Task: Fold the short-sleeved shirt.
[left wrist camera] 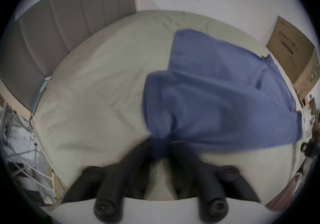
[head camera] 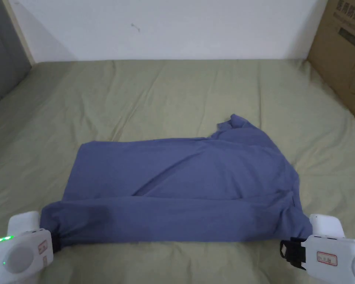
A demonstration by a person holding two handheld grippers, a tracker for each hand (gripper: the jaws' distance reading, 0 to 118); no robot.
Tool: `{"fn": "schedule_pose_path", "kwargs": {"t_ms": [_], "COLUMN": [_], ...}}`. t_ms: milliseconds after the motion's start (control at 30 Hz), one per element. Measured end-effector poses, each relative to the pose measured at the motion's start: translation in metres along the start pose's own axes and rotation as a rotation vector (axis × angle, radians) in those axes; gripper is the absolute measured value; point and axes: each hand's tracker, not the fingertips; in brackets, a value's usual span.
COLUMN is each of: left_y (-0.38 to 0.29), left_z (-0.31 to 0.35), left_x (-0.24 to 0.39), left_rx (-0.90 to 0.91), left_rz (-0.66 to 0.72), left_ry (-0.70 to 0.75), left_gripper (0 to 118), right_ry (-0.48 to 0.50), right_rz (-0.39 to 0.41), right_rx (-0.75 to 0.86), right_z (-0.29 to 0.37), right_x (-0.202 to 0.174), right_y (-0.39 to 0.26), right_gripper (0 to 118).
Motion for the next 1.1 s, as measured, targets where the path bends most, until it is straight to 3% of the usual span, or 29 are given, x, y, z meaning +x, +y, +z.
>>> {"fn": "schedule_pose_path", "kwargs": {"t_ms": [67, 133, 167, 233, 267, 300, 367, 433, 533, 567, 600, 633, 700, 800, 1100], "left_y": [0.007, 0.007, 0.008, 0.009, 0.009, 0.010, 0.011, 0.013, 0.013, 0.013, 0.014, 0.015, 0.017, 0.020, 0.001], "left_z": [0.002, 0.007, 0.009, 0.011, 0.013, 0.014, 0.015, 0.019, 0.015, 0.015, 0.016, 0.017, 0.021, 0.032, 0.072], "left_x": [-0.004, 0.003, 0.006, 0.007, 0.007, 0.007, 0.006, 0.009, 0.011, 0.012, 0.014, 0.015, 0.014, 0.010, 0.003], "left_rx": [-0.037, -0.007, -0.019, -0.021, -0.025, -0.029, -0.025, -0.029, -0.042, -0.042, -0.043, -0.043, -0.044, -0.032, -0.020], "left_rz": [0.059, -0.035, -0.070, -0.076, -0.078, -0.083, -0.085, -0.082, -0.069, -0.070, -0.077, -0.085, -0.098, -0.105, -0.169], "left_ry": [-0.065, -0.035, -0.029, -0.030, -0.032, -0.035, -0.038, -0.036, -0.030, -0.029, -0.023, -0.024, -0.022, -0.035, -0.067], "left_gripper": [4, 4, 4, 4, 4, 4, 4, 4, 4, 4, 4, 4, 4, 4, 4], "right_ry": [-0.014, -0.066, -0.091, -0.108, -0.110, -0.093, -0.025, -0.037, -0.171, -0.131, -0.083, -0.046, -0.122, -0.109, -0.077], "right_rz": [-0.001, 0.021, 0.025, 0.004, -0.023, -0.075, -0.158, -0.165, -0.060, -0.008, 0.036, 0.019, 0.062, 0.017, -0.013], "right_rx": [0.014, 0.045, 0.056, 0.052, 0.034, 0.010, 0.000, -0.053, -0.054, -0.015, -0.015, -0.058, -0.056, -0.043, 0.036], "right_z": [0.001, 0.000, -0.002, -0.007, -0.011, -0.014, -0.025, -0.049, -0.052, -0.043, -0.038, -0.038, -0.039, -0.026, 0.045], "right_x": [0.005, 0.012, 0.017, 0.022, 0.028, 0.035, 0.044, 0.053, 0.038, 0.031, 0.026, 0.024, 0.019, 0.019, 0.040], "right_y": [0.005, 0.014, 0.020, 0.029, 0.035, 0.043, 0.048, 0.051, 0.044, 0.042, 0.040, 0.041, 0.044, 0.046, 0.016], "right_gripper": [5, 6, 15, 75, 91, 91, 91, 89, 64, 44, 11, 11, 11, 11, 11]}}
